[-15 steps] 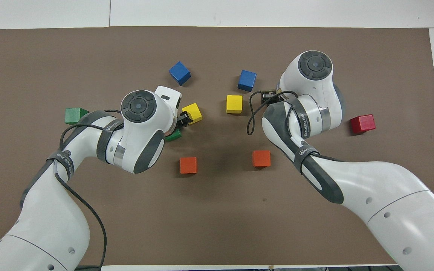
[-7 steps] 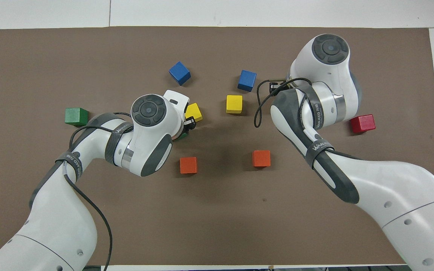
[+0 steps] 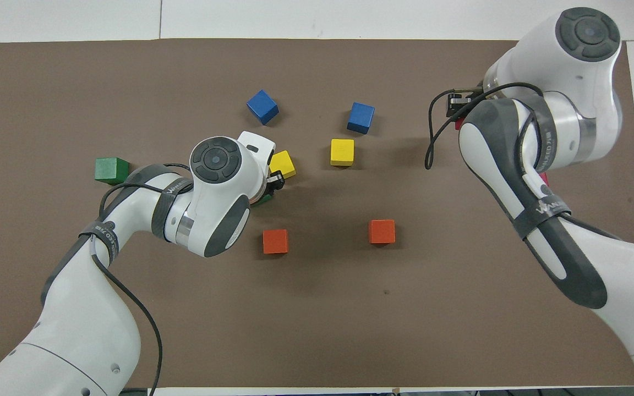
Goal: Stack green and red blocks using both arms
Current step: 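Carry the green cube over the first green while the right gripper carries the red, then lower the held cubes onto the matching cubes with both grippers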
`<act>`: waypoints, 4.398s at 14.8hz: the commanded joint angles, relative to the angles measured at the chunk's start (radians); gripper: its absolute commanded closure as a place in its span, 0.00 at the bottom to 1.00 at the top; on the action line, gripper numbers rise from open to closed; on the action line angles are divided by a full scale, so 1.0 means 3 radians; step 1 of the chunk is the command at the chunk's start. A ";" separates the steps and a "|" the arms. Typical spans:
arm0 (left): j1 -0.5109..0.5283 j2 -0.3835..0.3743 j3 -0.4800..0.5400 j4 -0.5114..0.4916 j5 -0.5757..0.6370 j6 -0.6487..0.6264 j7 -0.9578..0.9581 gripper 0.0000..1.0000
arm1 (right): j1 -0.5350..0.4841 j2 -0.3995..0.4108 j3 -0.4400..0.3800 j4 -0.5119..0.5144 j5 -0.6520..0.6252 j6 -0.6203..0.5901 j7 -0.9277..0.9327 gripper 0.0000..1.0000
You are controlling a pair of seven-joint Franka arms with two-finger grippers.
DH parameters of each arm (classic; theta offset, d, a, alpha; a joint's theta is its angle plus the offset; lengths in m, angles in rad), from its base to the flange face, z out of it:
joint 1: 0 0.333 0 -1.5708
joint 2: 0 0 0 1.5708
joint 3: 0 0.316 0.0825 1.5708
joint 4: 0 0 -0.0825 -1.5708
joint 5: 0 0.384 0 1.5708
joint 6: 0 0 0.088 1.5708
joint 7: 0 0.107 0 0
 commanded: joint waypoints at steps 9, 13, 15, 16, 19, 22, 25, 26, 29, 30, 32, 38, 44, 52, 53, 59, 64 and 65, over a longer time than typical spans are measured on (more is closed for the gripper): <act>0.0773 -0.0677 0.0020 -0.0012 0.0032 -0.0978 0.1277 1.00 | -0.0590 -0.0679 0.0034 -0.1087 -0.0021 -0.0028 -0.0962 1.00; 0.1335 -0.0795 0.0019 -0.0001 0.0001 -0.1087 0.2193 1.00 | -0.0764 -0.0802 0.0034 -0.1460 -0.0021 0.0365 -0.1269 1.00; 0.1565 -0.0790 0.0025 0.0024 0.0001 -0.1010 0.2504 1.00 | -0.0820 -0.0808 0.0029 -0.1578 -0.0021 0.0472 -0.1305 1.00; 0.1637 -0.0770 0.0025 0.0054 0.0001 -0.0980 0.2627 1.00 | -0.0836 -0.0813 0.0029 -0.1654 -0.0021 0.0569 -0.1361 1.00; 0.1694 -0.0713 0.0030 0.0101 0.0001 -0.0872 0.2695 1.00 | -0.0841 -0.0828 0.0029 -0.1716 -0.0026 0.0611 -0.1371 1.00; 0.1847 -0.0581 0.0020 0.0136 -0.0004 -0.0683 0.2975 1.00 | -0.0846 -0.0823 0.0029 -0.1834 -0.0026 0.0754 -0.1381 1.00; 0.1827 -0.0376 0.0020 0.0244 -0.0004 -0.0622 0.3033 1.00 | -0.0851 -0.0833 0.0029 -0.1921 -0.0021 0.0872 -0.1448 1.00; 0.1822 -0.0356 0.0019 0.0229 -0.0029 -0.0566 0.3033 1.00 | -0.0867 -0.0833 0.0029 -0.1926 -0.0021 0.0897 -0.1478 1.00; 0.1827 -0.0269 0.0025 0.0229 -0.0223 -0.0458 0.3033 1.00 | -0.0933 -0.0813 0.0029 -0.1952 -0.0026 0.0923 -0.1580 1.00; 0.1817 -0.0243 0.0025 0.0229 -0.0234 -0.0427 0.3033 1.00 | -0.0948 -0.0808 0.0029 -0.1952 -0.0026 0.0928 -0.1596 1.00; 0.1812 -0.0243 0.0025 0.0208 -0.0234 -0.0412 0.3033 1.00 | -0.0949 -0.0808 0.0029 -0.1952 -0.0026 0.0928 -0.1586 1.00; 0.1797 -0.0238 0.0030 0.0193 -0.0198 -0.0442 0.3058 1.00 | -0.0903 -0.0792 0.0034 -0.1931 -0.0026 0.0933 -0.1433 1.00; 0.1802 -0.0217 0.0035 0.0193 -0.0188 -0.0483 0.3350 1.00 | -0.0852 -0.0777 0.0034 -0.1916 -0.0021 0.1020 -0.1372 1.00; 0.1833 -0.0227 0.0035 0.0198 -0.0004 -0.0591 0.3416 1.00 | -0.0846 -0.0731 0.0034 -0.1906 -0.0021 0.1046 -0.1366 1.00; 0.1822 -0.0227 0.0035 0.0193 -0.0004 -0.0596 0.3411 1.00 | -0.0851 -0.0726 0.0034 -0.1896 -0.0021 0.1046 -0.1366 1.00; 0.1797 -0.0222 0.0035 0.0193 -0.0004 -0.0565 0.3411 1.00 | -0.0882 -0.0711 0.0034 -0.1834 -0.0021 0.1005 -0.1382 1.00; 0.1776 -0.0222 0.0035 0.0183 -0.0004 -0.0545 0.3416 1.00 | -0.0887 -0.0711 0.0034 -0.1834 -0.0021 0.1015 -0.1382 1.00; 0.1776 -0.0217 0.0035 0.0188 0.0001 -0.0535 0.3416 1.00 | -0.0887 -0.0711 0.0034 -0.1834 -0.0021 0.1015 -0.1377 1.00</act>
